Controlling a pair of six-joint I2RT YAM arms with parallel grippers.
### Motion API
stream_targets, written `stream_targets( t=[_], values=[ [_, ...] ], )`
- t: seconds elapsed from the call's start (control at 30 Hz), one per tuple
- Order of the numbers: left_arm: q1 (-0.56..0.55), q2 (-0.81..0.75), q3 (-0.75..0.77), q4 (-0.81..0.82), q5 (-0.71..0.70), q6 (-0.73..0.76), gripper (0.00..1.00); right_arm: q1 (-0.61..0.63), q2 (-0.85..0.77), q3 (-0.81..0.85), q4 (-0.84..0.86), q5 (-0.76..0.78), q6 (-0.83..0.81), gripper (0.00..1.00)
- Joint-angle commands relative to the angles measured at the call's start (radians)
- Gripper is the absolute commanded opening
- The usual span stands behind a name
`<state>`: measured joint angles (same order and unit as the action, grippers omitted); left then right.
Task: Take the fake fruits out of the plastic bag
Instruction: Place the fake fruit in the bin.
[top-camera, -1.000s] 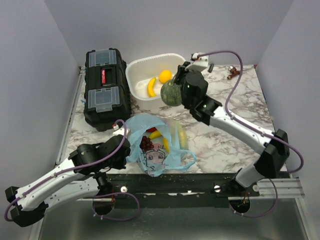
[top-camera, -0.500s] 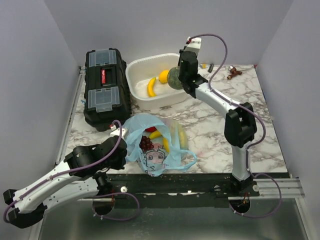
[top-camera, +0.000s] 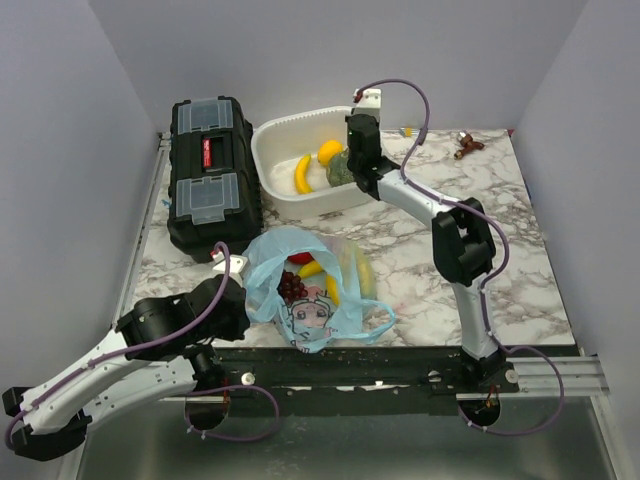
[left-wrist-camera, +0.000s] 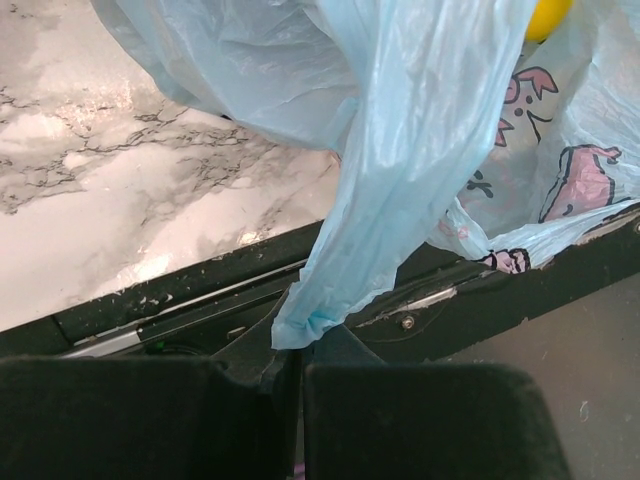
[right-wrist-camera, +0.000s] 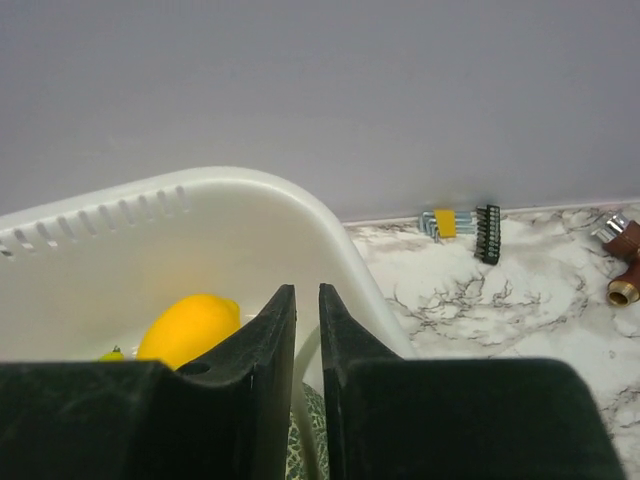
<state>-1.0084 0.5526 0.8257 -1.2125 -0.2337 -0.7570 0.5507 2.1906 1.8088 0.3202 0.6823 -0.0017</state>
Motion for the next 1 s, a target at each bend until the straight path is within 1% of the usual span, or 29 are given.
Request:
stream_targets(
  t=[0.0, 0.13, 0.17, 0.2, 0.23, 0.33, 0.4, 0.5, 0.57, 0.63, 0.77, 0.83, 0.87, 0.93, 0.97],
  values=[
    [-0.004, -0.002, -0.007, 0.005, -0.035, -0.016, 0.00, 0.005, 0.057, -0.004, -0.043, -0.024, 0.027, 0.21],
    [-0.004, 0.005, -0.006, 0.004, -0.039, -0.018, 0.00, 0.006, 0.053, 0.055, -0.208, 0.003, 0.073, 0.21],
    [-0.004, 0.007, -0.006, 0.004, -0.039, -0.016, 0.00, 0.005, 0.029, 0.049, -0.231, 0.001, 0.085, 0.24],
    [-0.004, 0.005, -0.006, 0.004, -0.038, -0.016, 0.00, 0.005, 0.006, 0.039, -0.255, -0.013, 0.094, 0.29],
    [-0.004, 0.004, -0.006, 0.004, -0.037, -0.016, 0.00, 0.006, -0.021, 0.039, -0.290, -0.035, 0.099, 0.32],
    [-0.004, 0.001, -0.006, 0.004, -0.038, -0.018, 0.00, 0.006, -0.109, 0.041, -0.455, -0.079, 0.160, 0.32],
    [-0.004, 0.000, -0.007, 0.004, -0.039, -0.019, 0.00, 0.007, -0.191, -0.005, -0.525, -0.102, 0.207, 0.33],
    [-0.004, 0.007, -0.006, 0.001, -0.044, -0.022, 0.00, 0.008, -0.351, -0.150, -0.563, -0.147, 0.273, 0.41],
    [-0.004, 0.007, -0.006, -0.001, -0.044, -0.023, 0.00, 0.008, -0.461, -0.253, -0.578, -0.200, 0.326, 0.50],
    [-0.004, 0.004, -0.007, 0.000, -0.045, -0.025, 0.00, 0.008, -0.562, -0.354, -0.593, -0.300, 0.375, 0.60],
    [-0.004, 0.010, -0.007, 0.004, -0.040, -0.021, 0.00, 0.036, -0.742, -0.554, -0.637, -0.492, 0.466, 0.61],
    [-0.004, 0.018, -0.006, 0.002, -0.038, -0.019, 0.00, 0.103, -0.845, -0.682, -0.613, -0.546, 0.476, 0.61],
    [-0.004, 0.022, -0.007, 0.002, -0.039, -0.020, 0.00, 0.166, -0.920, -0.763, -0.576, -0.546, 0.472, 0.61],
    [-0.004, 0.029, -0.007, 0.002, -0.037, -0.018, 0.00, 0.296, -1.050, -0.912, -0.508, -0.533, 0.477, 0.65],
    [-0.005, 0.030, -0.008, 0.002, -0.033, -0.016, 0.00, 0.330, -1.096, -0.965, -0.497, -0.548, 0.480, 0.65]
  ],
)
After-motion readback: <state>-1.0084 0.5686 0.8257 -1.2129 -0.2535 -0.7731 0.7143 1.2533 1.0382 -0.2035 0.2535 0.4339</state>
